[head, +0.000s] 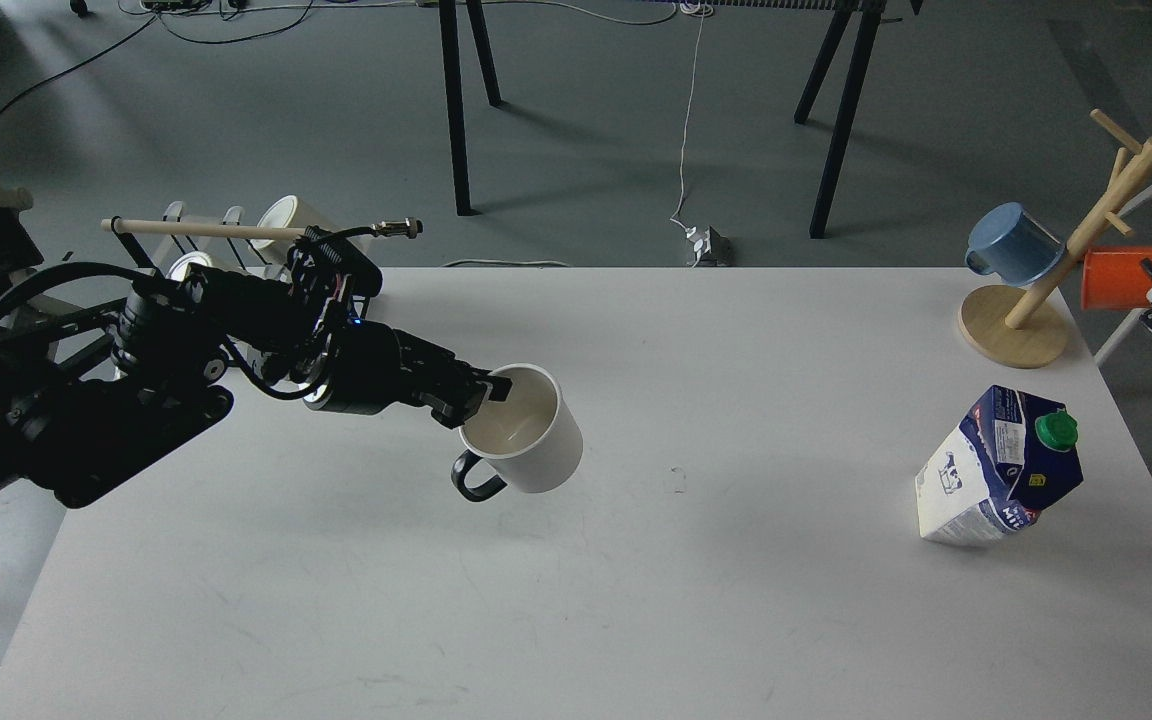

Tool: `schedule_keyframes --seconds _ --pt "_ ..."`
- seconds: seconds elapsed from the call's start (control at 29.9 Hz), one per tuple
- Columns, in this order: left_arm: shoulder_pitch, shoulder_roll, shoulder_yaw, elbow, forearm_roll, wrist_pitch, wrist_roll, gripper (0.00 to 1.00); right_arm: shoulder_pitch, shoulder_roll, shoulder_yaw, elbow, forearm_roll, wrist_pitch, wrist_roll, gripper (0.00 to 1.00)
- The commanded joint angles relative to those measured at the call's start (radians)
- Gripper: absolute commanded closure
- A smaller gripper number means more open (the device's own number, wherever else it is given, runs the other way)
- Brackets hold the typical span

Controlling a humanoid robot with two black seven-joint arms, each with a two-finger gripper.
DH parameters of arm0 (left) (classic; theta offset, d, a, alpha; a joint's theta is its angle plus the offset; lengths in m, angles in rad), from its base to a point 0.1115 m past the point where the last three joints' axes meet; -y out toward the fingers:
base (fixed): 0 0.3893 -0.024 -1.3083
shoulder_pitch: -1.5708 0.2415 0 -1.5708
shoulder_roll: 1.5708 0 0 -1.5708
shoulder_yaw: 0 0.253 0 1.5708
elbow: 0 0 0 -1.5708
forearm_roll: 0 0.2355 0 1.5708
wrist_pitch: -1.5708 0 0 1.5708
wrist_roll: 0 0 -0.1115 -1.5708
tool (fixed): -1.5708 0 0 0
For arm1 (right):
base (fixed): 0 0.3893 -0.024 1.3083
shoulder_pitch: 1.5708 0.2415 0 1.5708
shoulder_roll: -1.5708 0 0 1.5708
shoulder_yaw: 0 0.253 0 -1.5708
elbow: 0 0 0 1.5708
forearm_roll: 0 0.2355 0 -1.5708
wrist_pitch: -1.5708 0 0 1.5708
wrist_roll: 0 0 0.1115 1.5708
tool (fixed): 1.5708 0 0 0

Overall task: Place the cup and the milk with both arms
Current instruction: 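Carry the mug toward the table center and lower it down, then open the left gripper and withdraw it back toward the rack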

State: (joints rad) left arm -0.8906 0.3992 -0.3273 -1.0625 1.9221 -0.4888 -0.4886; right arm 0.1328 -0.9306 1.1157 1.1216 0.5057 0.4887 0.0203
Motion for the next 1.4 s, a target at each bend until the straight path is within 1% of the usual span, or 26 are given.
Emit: schedule_keyframes --seconds 0.0,0.1,0.2,0.27,0.47,0.7,0.77,0.8,1.07,1.14,1.17,1.2,1.24,1.3,1.37 --pt "0.009 -0.137 0.010 0.114 0.024 0.000 0.000 1.00 0.001 -0.010 0.006 -0.002 0.001 0.000 0.000 0.06" --pt "0.013 -0.192 0.025 0.165 0.072 0.000 0.000 1.00 0.001 -0.023 0.006 -0.003 0.001 0.000 0.000 0.06" --pt "0.015 -0.224 0.047 0.191 0.084 0.000 0.000 1.00 0.001 -0.031 0.006 -0.003 0.001 0.000 0.000 0.06" --pt "0.018 -0.227 0.054 0.191 0.084 0.000 0.000 1.00 0.001 -0.031 0.006 -0.008 0.001 0.000 0.000 0.06" --pt "0.028 -0.226 0.056 0.193 0.083 0.000 0.000 0.93 -0.001 -0.031 0.003 -0.008 -0.001 0.000 0.000 0.06" --pt "0.051 -0.221 0.054 0.193 0.083 0.000 0.000 0.89 -0.001 -0.031 0.004 -0.008 -0.001 0.000 0.000 0.06" --pt "0.053 -0.218 0.054 0.190 0.080 0.000 0.000 0.83 -0.001 -0.031 0.004 -0.008 0.001 0.000 0.000 0.06" --pt "0.053 -0.215 0.054 0.190 0.078 0.000 0.000 0.82 -0.001 -0.031 0.004 -0.008 0.001 0.000 0.000 0.06" --pt "0.053 -0.198 0.047 0.177 0.075 0.000 0.000 0.63 -0.001 -0.031 0.007 -0.006 0.017 0.000 0.000 0.06" --pt "0.053 -0.188 0.040 0.176 0.063 0.000 0.000 0.52 -0.001 -0.033 0.010 -0.005 0.019 0.000 0.000 0.06" --pt "0.053 -0.181 0.037 0.173 0.046 0.000 0.000 0.45 -0.001 -0.033 0.013 -0.005 0.025 0.000 0.000 0.06" --pt "0.053 -0.175 0.028 0.168 0.008 0.000 0.000 0.34 -0.002 -0.033 0.022 -0.005 0.045 0.000 0.000 0.06" --pt "0.050 -0.166 0.015 0.164 -0.046 0.000 0.000 0.26 -0.005 -0.034 0.030 -0.003 0.077 0.000 -0.002 0.06" --pt "0.044 -0.148 -0.013 0.164 -0.171 0.000 0.000 0.20 -0.019 -0.043 0.033 -0.003 0.182 0.000 -0.002 0.06" --pt "0.038 -0.122 -0.047 0.164 -0.306 0.000 0.000 0.16 -0.044 -0.068 0.033 0.004 0.316 0.000 -0.003 0.07"
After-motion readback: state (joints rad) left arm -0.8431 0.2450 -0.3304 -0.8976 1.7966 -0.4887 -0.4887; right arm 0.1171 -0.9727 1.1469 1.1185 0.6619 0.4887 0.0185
